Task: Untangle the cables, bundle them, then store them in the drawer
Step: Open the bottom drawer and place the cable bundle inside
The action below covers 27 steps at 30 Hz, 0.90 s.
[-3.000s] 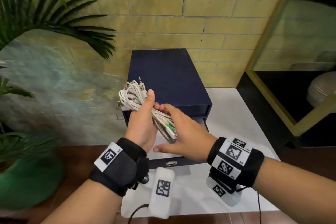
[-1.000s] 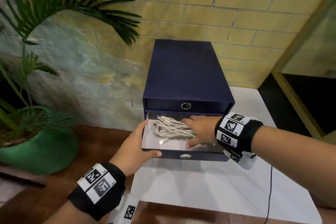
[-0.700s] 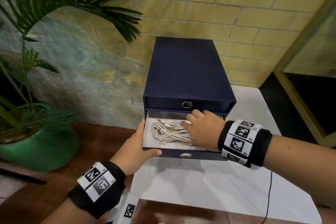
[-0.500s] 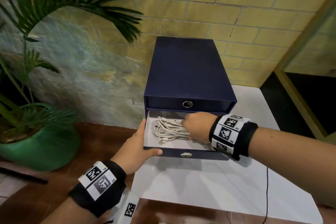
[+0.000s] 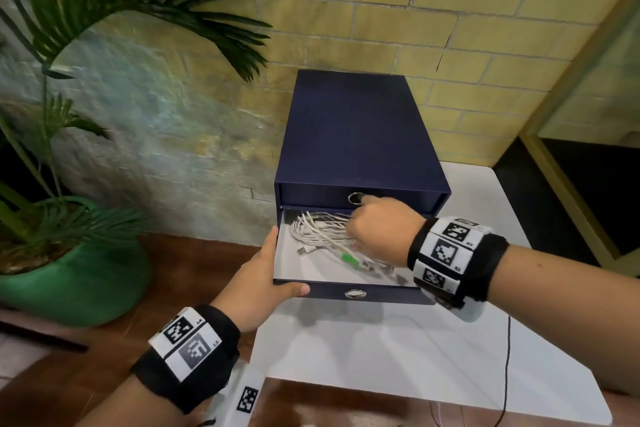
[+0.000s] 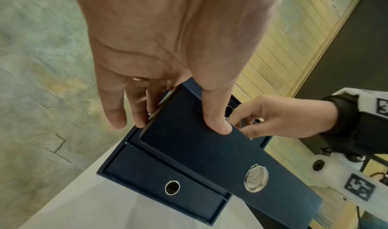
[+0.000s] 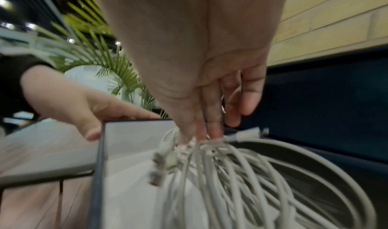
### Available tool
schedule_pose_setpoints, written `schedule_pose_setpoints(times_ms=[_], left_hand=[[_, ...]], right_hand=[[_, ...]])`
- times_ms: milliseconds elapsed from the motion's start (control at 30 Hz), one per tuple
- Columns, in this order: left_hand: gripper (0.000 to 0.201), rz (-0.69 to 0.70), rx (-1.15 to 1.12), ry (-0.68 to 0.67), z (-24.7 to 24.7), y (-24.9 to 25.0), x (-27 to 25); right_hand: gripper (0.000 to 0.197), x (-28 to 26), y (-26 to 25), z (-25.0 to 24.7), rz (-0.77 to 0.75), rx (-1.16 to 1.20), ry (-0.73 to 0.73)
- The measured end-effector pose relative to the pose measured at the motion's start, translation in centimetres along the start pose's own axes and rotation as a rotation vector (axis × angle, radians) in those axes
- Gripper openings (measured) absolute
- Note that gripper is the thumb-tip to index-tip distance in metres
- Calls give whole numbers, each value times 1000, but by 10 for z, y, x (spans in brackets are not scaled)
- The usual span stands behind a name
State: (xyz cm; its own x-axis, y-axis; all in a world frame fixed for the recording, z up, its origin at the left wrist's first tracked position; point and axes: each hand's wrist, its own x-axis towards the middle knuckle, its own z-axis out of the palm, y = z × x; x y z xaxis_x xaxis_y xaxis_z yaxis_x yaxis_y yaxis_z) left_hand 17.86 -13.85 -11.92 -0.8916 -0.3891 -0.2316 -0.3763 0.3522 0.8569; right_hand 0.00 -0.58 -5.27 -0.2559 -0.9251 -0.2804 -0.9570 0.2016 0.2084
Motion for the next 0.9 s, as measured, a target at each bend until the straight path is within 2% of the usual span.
schedule_pose_setpoints(times_ms=[67, 233, 367, 433, 500, 567, 600, 667, 733, 900], left_hand=[[101, -12, 3, -2, 0, -2, 1], [101, -10, 25, 1, 1, -1, 2], [101, -7, 56, 1, 0, 2, 1], [100, -14, 75, 22, 1, 4, 0], [94, 5, 257, 150, 2, 8, -4], [79, 40, 499, 285, 1, 14, -9], [68, 59, 572, 287, 0, 17, -10], [52, 94, 656, 213, 0, 26, -11], [47, 123, 691, 147, -1, 33, -8], [38, 131, 585, -15, 1, 50, 5]], right_hand=[[21, -8, 9, 1, 26, 66, 20], [18, -18, 13, -2, -19, 384, -174], [31, -13, 1, 1, 5, 458, -230], [23, -9, -1, 2, 48, 503, -213], [10, -7, 0, 1, 98, 560, -210], [12, -5, 0, 2, 111, 577, -219], [14, -5, -1, 2, 110, 578, -222], [18, -4, -2, 2, 110, 574, -215], [20, -4, -2, 4, 117, 590, -211], [14, -3, -3, 5, 106, 621, -174]])
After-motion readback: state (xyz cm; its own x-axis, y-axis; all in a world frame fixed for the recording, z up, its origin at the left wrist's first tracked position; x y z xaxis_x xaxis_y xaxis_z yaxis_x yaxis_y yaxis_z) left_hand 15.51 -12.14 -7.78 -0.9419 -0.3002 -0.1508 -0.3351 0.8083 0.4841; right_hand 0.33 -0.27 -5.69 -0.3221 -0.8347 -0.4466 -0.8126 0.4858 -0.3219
